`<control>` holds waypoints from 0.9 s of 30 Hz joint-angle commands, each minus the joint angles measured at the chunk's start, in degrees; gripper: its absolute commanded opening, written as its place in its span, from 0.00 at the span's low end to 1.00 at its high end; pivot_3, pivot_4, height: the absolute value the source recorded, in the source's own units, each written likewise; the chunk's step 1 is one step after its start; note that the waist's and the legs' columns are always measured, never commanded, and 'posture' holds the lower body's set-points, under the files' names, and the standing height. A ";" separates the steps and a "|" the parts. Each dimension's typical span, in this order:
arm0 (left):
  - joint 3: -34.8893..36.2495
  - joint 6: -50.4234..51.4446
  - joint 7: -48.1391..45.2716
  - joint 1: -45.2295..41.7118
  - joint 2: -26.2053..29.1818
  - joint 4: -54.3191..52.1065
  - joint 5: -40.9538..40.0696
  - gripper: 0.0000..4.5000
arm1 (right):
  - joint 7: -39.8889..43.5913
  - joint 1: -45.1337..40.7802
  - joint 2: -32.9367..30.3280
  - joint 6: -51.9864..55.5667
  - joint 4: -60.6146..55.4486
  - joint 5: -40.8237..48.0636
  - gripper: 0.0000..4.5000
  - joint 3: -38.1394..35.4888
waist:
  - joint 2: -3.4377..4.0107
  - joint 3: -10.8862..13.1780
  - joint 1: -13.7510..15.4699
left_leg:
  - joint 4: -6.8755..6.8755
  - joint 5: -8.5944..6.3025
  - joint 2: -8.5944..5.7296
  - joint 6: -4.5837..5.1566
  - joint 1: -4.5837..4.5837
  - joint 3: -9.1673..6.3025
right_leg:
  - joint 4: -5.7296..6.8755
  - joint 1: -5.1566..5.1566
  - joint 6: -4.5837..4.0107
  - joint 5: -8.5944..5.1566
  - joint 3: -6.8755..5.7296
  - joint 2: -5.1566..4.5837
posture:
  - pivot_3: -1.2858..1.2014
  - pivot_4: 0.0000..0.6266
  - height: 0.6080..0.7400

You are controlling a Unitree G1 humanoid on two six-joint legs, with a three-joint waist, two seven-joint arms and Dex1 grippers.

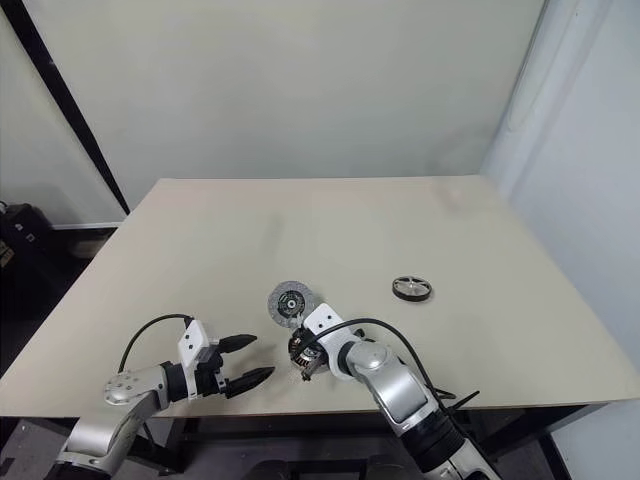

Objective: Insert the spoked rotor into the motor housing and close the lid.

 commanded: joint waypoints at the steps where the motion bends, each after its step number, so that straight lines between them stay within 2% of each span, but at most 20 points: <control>1: 0.51 -0.82 -0.17 -0.47 -0.05 -0.45 0.17 1.00 | -0.71 -1.64 -0.25 -1.90 -0.69 -1.66 0.01 -0.24 | 0.00 0.00 0.00 | 0.00 0.00 0.00 0.00 0.00 0.00 | 0.00 0.00 0.00 0.00 0.00 0.00 | 0.52 0.00 1.00; 10: 0.47 -0.98 -0.32 -0.38 -0.21 -0.20 0.23 1.00 | 1.28 -1.51 1.02 0.32 -4.29 1.32 0.01 -3.40 | 0.00 0.00 0.00 | 0.00 0.00 0.00 0.00 0.00 -0.01 | 0.00 0.01 0.00 0.00 -0.01 0.00 | 0.52 0.00 1.00; 19: 0.60 -1.36 -0.54 -0.97 -0.16 0.67 0.35 1.00 | 3.36 0.45 -2.52 2.50 -4.01 0.01 0.01 0.33 | 0.00 0.00 0.00 | 0.01 0.00 0.00 0.00 0.00 0.00 | 0.00 0.01 0.00 0.00 -0.01 0.00 | 0.52 0.00 1.00; 27: 0.65 -1.64 -0.64 -1.19 -0.19 1.10 0.49 1.00 | 2.98 0.56 -1.45 1.43 -3.92 1.21 0.01 -1.70 | -0.03 -0.02 0.02 | 0.03 0.00 0.00 0.00 0.03 -0.01 | 0.01 0.04 0.00 0.00 -0.01 0.01 | 0.52 0.00 1.00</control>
